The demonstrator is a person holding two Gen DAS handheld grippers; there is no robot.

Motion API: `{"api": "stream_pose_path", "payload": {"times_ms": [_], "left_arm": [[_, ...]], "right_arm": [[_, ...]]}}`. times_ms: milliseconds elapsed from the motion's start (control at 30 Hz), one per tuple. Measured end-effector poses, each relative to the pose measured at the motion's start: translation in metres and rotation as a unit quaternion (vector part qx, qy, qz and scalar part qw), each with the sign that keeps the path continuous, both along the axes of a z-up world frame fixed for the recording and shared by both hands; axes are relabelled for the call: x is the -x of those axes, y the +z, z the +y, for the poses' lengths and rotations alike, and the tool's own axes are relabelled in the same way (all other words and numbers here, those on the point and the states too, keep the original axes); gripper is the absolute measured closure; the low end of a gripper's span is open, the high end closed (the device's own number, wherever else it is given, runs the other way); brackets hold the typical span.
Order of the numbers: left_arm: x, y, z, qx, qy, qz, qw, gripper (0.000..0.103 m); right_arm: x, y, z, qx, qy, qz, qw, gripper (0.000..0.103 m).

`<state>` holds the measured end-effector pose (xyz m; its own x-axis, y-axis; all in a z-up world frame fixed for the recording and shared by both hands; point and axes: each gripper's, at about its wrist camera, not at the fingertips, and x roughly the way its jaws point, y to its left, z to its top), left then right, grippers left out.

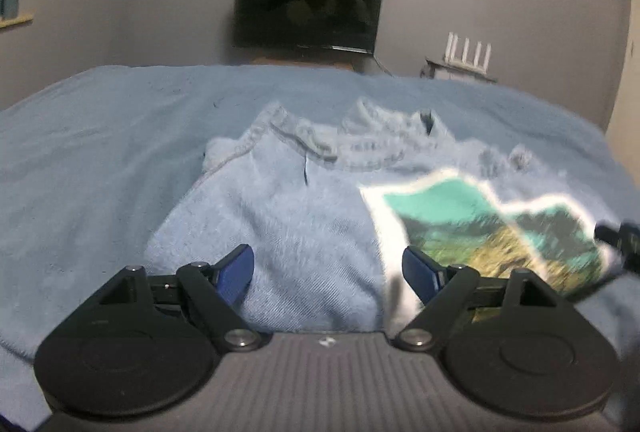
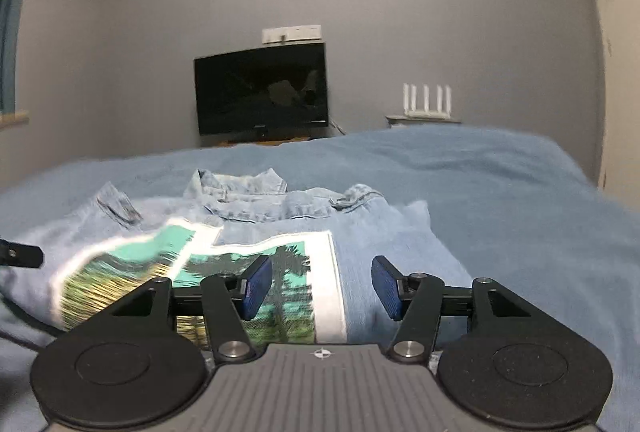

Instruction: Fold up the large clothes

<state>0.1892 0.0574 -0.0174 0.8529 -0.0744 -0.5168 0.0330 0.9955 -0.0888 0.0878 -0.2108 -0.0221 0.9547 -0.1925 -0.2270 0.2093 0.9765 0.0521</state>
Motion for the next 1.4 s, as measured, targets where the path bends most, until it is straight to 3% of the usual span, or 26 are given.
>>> {"api": "stream_pose_path", "payload": {"times_ms": [167,300,467,533,633,700,800,867,933,1033,1233,1333,1400], "left_arm": [[-0.017,-0.025,0.000,-0.051,0.007,0.020,0.9985,0.014],[-0.024,-0.033,0.021,0.000,0.010,0.044,0.9990,0.014],[-0.020,-0.030,0.027,0.019,0.017,0.040,0.9989,0.014],[-0.007,-0.025,0.037,0.058,0.020,0.033,0.9975,0.014],[0.011,-0.018,0.057,0.139,0.033,0.037,0.9891,0.012],[0.019,-0.016,0.064,0.165,0.041,0.042,0.9845,0.010],[0.023,-0.017,0.065,0.165,0.044,0.043,0.9843,0.010],[0.020,-0.024,0.064,0.153,0.048,0.065,0.9848,0.011],[0.018,-0.030,0.064,0.156,0.039,0.073,0.9842,0.010],[0.015,-0.036,0.064,0.150,0.023,0.051,0.9871,0.010],[-0.008,-0.056,0.077,0.227,0.022,0.039,0.9728,0.001],[-0.019,-0.060,0.080,0.240,0.020,0.028,0.9701,0.001],[-0.025,-0.063,0.080,0.250,0.020,0.020,0.9679,0.001]], "right_arm": [[-0.021,-0.020,-0.013,0.024,-0.020,0.030,0.999,0.045],[-0.022,-0.026,-0.017,0.022,-0.042,0.027,0.998,0.040],[-0.019,-0.029,-0.036,-0.047,-0.048,0.027,0.997,0.029],[-0.007,-0.027,-0.046,-0.096,-0.051,0.007,0.994,0.029],[0.011,-0.023,-0.056,-0.151,-0.059,-0.013,0.987,0.028],[0.021,-0.022,-0.060,-0.195,-0.063,-0.015,0.979,0.024],[0.030,-0.028,-0.064,-0.250,-0.060,-0.009,0.966,0.022],[0.031,-0.032,-0.065,-0.274,-0.050,-0.003,0.961,0.022],[0.029,-0.036,-0.065,-0.272,-0.047,0.004,0.961,0.022],[0.025,-0.041,-0.068,-0.275,-0.044,0.001,0.960,0.022],[0.008,-0.050,-0.084,-0.324,-0.015,-0.005,0.946,0.016],[-0.009,-0.065,-0.095,-0.371,-0.008,0.020,0.928,0.013],[-0.012,-0.071,-0.099,-0.394,-0.004,0.002,0.919,0.010]]}}
